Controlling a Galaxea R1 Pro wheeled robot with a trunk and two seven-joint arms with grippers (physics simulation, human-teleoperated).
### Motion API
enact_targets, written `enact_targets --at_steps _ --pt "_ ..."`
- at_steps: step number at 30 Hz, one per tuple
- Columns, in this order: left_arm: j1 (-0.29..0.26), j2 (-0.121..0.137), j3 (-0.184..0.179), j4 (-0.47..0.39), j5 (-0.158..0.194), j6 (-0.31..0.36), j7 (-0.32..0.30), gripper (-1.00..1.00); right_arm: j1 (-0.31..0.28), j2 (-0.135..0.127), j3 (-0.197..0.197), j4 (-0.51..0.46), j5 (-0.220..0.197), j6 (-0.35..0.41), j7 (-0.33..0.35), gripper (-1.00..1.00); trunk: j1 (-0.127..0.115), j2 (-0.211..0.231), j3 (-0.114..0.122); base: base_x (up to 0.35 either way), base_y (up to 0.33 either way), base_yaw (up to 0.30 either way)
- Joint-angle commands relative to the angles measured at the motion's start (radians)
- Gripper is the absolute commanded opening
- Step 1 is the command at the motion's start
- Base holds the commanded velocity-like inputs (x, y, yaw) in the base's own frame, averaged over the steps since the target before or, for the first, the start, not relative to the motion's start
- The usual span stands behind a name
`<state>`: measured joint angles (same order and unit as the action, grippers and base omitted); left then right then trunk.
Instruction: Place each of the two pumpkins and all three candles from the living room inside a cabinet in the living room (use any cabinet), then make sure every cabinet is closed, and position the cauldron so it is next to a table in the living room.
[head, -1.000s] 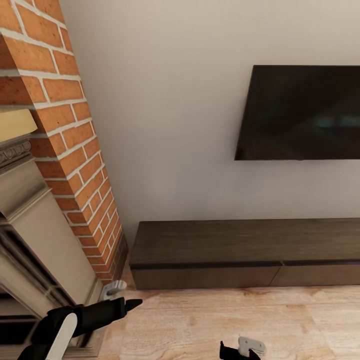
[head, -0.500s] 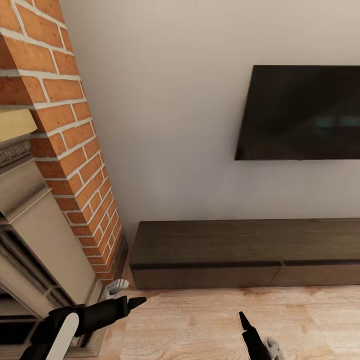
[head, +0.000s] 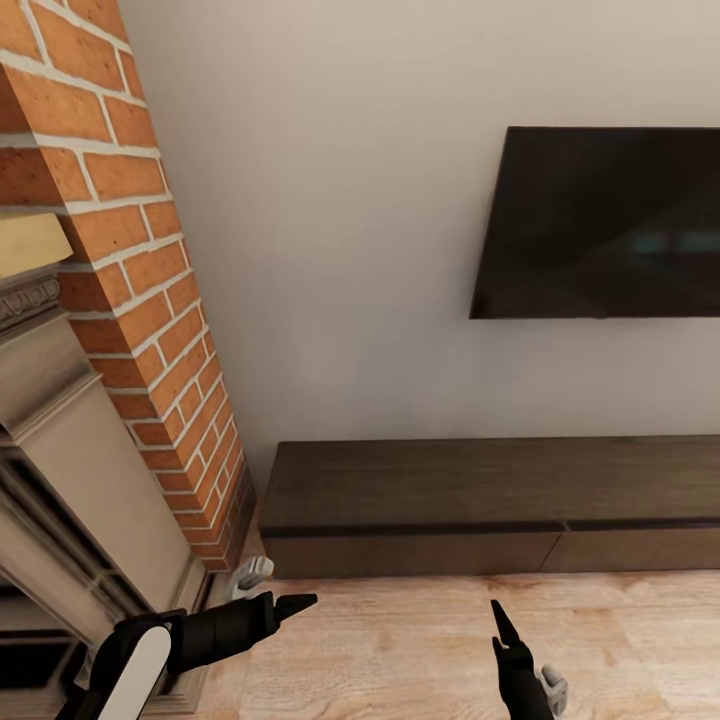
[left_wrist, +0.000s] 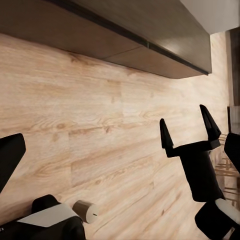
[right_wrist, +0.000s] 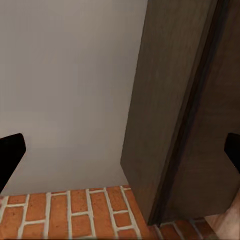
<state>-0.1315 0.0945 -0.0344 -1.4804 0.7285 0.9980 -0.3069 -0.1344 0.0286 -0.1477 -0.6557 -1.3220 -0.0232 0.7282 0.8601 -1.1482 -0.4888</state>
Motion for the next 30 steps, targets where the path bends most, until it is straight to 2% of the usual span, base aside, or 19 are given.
enact_targets --at_steps 1,11,18,30 --pt "-0.001 0.001 0.0 0.0 -0.006 0.002 -0.008 1.0 -0.001 0.001 -0.001 0.001 -0.005 0.001 0.005 1.0 0.004 -0.008 -0.004 0.0 0.0 0.0" --pt "0.0 0.001 0.0 0.003 0.009 0.002 -0.008 1.0 -0.001 0.002 -0.001 0.001 -0.005 -0.006 0.035 1.0 0.042 -0.078 -0.036 0.0 0.0 0.0" --pt "0.005 0.002 -0.001 0.003 0.054 0.002 -0.007 1.0 -0.001 0.003 -0.001 0.0 0.004 -0.007 0.071 1.0 0.069 -0.127 -0.057 0.0 0.0 0.0" --pt "0.006 0.002 -0.002 0.005 0.06 0.002 -0.006 1.0 -0.001 0.003 -0.001 0.0 0.01 -0.009 0.074 1.0 0.115 -0.211 -0.095 0.0 0.0 0.0"
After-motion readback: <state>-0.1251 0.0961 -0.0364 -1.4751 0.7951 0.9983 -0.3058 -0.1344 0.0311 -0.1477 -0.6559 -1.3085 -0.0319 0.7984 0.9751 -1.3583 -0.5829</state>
